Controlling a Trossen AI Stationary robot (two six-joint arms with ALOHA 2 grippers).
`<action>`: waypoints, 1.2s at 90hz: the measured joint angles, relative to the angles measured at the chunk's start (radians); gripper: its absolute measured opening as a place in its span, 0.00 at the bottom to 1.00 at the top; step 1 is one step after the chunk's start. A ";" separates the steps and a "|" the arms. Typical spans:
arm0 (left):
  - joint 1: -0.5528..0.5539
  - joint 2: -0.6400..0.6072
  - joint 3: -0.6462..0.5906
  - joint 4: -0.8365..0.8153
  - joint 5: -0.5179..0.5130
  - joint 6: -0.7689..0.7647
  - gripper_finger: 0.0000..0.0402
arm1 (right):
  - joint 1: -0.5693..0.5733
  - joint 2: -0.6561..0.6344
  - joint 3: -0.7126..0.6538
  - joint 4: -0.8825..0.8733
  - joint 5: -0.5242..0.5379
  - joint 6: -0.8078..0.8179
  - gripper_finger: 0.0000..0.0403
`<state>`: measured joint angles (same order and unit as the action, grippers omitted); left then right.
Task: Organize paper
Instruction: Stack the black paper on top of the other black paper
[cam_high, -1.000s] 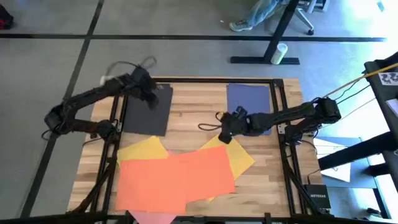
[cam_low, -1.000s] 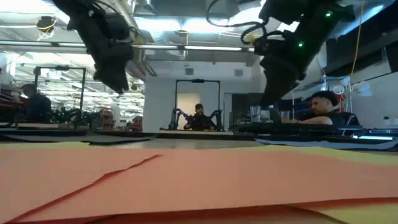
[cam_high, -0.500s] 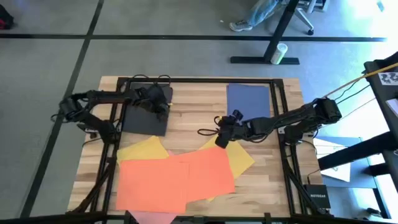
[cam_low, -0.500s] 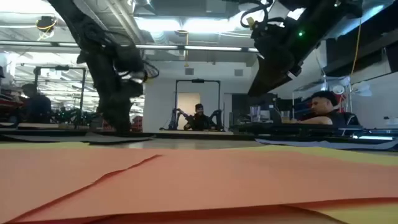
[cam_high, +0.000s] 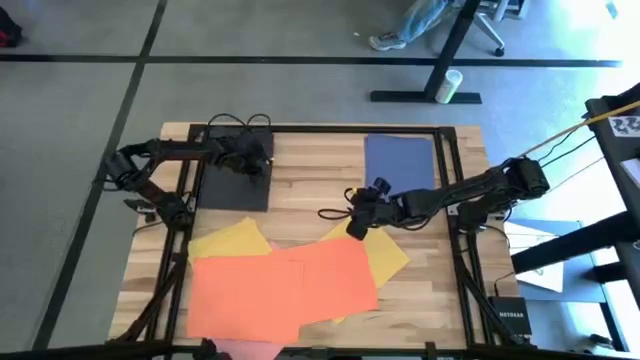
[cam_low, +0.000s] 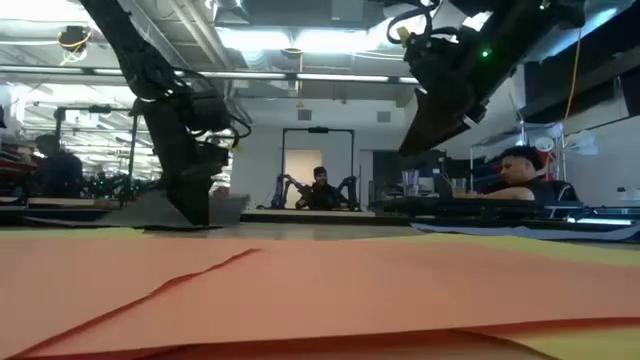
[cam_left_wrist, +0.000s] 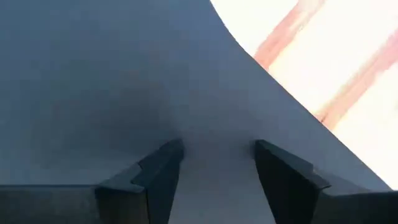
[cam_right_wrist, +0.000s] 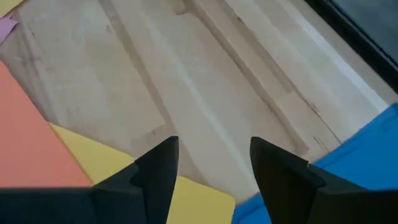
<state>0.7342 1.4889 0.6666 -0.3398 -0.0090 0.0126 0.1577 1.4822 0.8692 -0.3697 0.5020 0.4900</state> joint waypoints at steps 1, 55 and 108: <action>-0.002 -0.007 0.000 -0.002 -0.001 -0.001 0.48 | 0.000 0.000 0.000 -0.003 -0.005 0.002 0.47; -0.143 -0.369 -0.003 -0.086 -0.003 -0.066 0.48 | 0.123 0.194 0.000 0.048 -0.155 0.126 0.47; -0.212 0.039 -0.004 0.066 -0.019 -0.115 0.48 | 0.078 0.193 0.002 0.194 -0.163 0.033 0.47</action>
<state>0.5224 1.5274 0.6621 -0.2741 -0.0284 -0.1022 0.2359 1.6749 0.8711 -0.1761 0.3389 0.5232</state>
